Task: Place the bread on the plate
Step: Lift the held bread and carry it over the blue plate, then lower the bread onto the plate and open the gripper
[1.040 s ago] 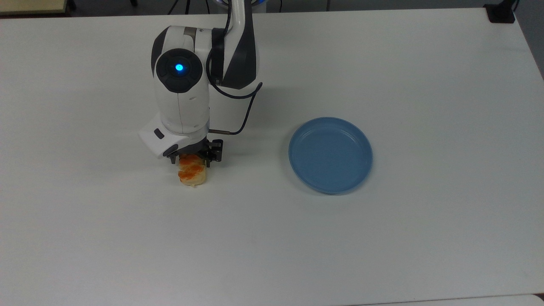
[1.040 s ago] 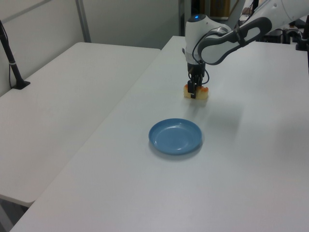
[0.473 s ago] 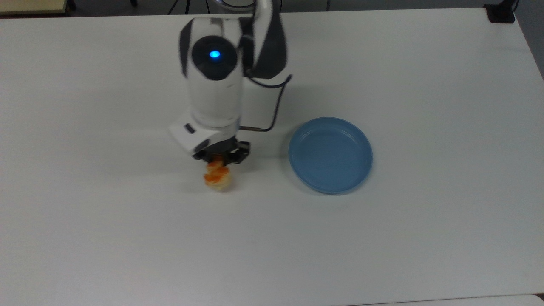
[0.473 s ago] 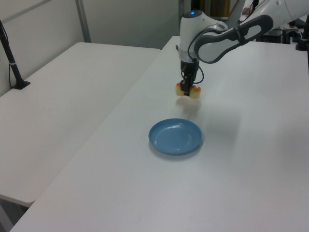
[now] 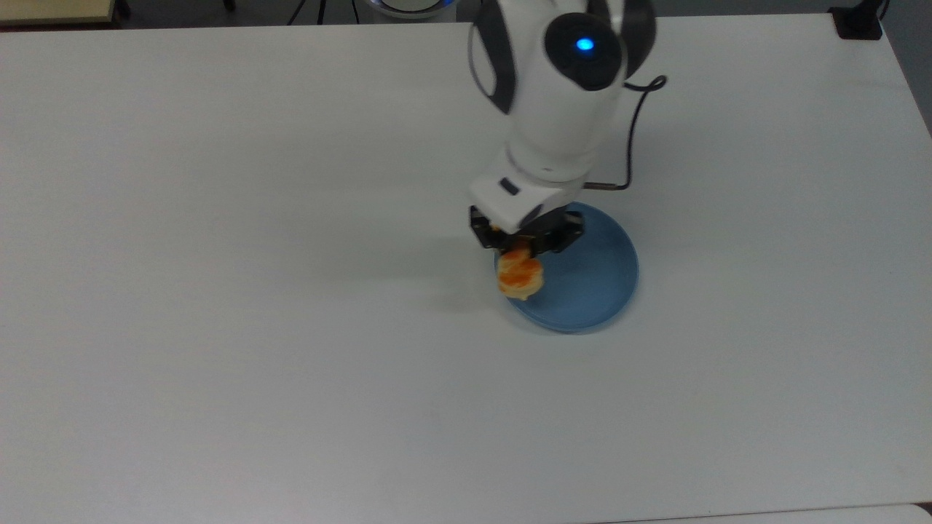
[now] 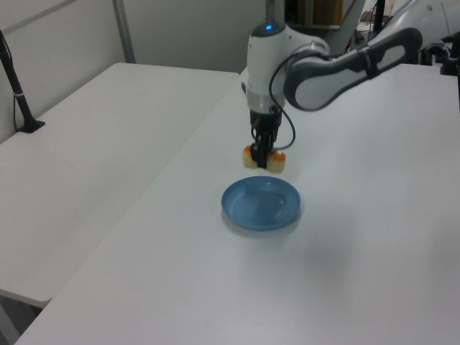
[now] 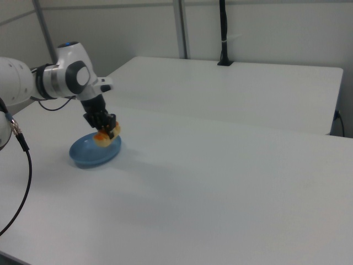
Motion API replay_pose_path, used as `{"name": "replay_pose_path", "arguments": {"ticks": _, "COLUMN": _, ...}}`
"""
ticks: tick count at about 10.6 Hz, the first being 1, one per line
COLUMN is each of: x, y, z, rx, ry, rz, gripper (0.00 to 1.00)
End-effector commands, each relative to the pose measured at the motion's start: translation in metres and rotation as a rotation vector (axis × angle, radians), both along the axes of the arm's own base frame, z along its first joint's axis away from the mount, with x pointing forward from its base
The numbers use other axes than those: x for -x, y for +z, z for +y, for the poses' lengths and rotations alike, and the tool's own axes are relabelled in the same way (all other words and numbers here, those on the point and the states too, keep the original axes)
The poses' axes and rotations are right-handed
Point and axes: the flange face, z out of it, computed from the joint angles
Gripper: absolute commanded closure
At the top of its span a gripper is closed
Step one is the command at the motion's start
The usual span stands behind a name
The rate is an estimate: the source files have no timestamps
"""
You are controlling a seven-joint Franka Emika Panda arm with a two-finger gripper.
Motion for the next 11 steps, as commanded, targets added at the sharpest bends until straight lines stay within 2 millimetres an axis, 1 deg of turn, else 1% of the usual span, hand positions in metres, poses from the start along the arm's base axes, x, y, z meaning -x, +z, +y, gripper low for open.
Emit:
{"name": "replay_pose_path", "arguments": {"ticks": 1, "x": 0.018, "y": -0.025, "z": 0.052, "rx": 0.006, "ry": 0.027, "rz": 0.036, "gripper": 0.60}}
{"name": "replay_pose_path", "arguments": {"ticks": 2, "x": 0.020, "y": -0.037, "z": 0.064, "rx": 0.004, "ry": 0.040, "rz": 0.032, "gripper": 0.59}}
{"name": "replay_pose_path", "arguments": {"ticks": 3, "x": 0.020, "y": -0.053, "z": 0.071, "rx": 0.006, "ry": 0.037, "rz": 0.029, "gripper": 0.57}}
{"name": "replay_pose_path", "arguments": {"ticks": 4, "x": 0.019, "y": -0.062, "z": 0.072, "rx": 0.008, "ry": 0.038, "rz": 0.028, "gripper": 0.47}}
{"name": "replay_pose_path", "arguments": {"ticks": 5, "x": 0.019, "y": -0.064, "z": 0.071, "rx": 0.008, "ry": 0.038, "rz": 0.030, "gripper": 0.10}}
{"name": "replay_pose_path", "arguments": {"ticks": 6, "x": 0.017, "y": -0.055, "z": 0.068, "rx": 0.010, "ry": 0.039, "rz": 0.025, "gripper": 0.00}}
{"name": "replay_pose_path", "arguments": {"ticks": 7, "x": 0.018, "y": -0.023, "z": 0.064, "rx": -0.003, "ry": 0.032, "rz": -0.005, "gripper": 0.00}}
{"name": "replay_pose_path", "arguments": {"ticks": 8, "x": 0.024, "y": 0.004, "z": 0.058, "rx": 0.000, "ry": 0.023, "rz": 0.000, "gripper": 0.00}}
{"name": "replay_pose_path", "arguments": {"ticks": 9, "x": 0.027, "y": 0.025, "z": 0.047, "rx": 0.016, "ry": 0.017, "rz": 0.011, "gripper": 0.00}}
{"name": "replay_pose_path", "arguments": {"ticks": 10, "x": 0.028, "y": 0.046, "z": 0.030, "rx": 0.022, "ry": 0.022, "rz": 0.007, "gripper": 0.00}}
{"name": "replay_pose_path", "arguments": {"ticks": 11, "x": 0.026, "y": 0.066, "z": 0.001, "rx": 0.026, "ry": 0.017, "rz": 0.014, "gripper": 0.00}}
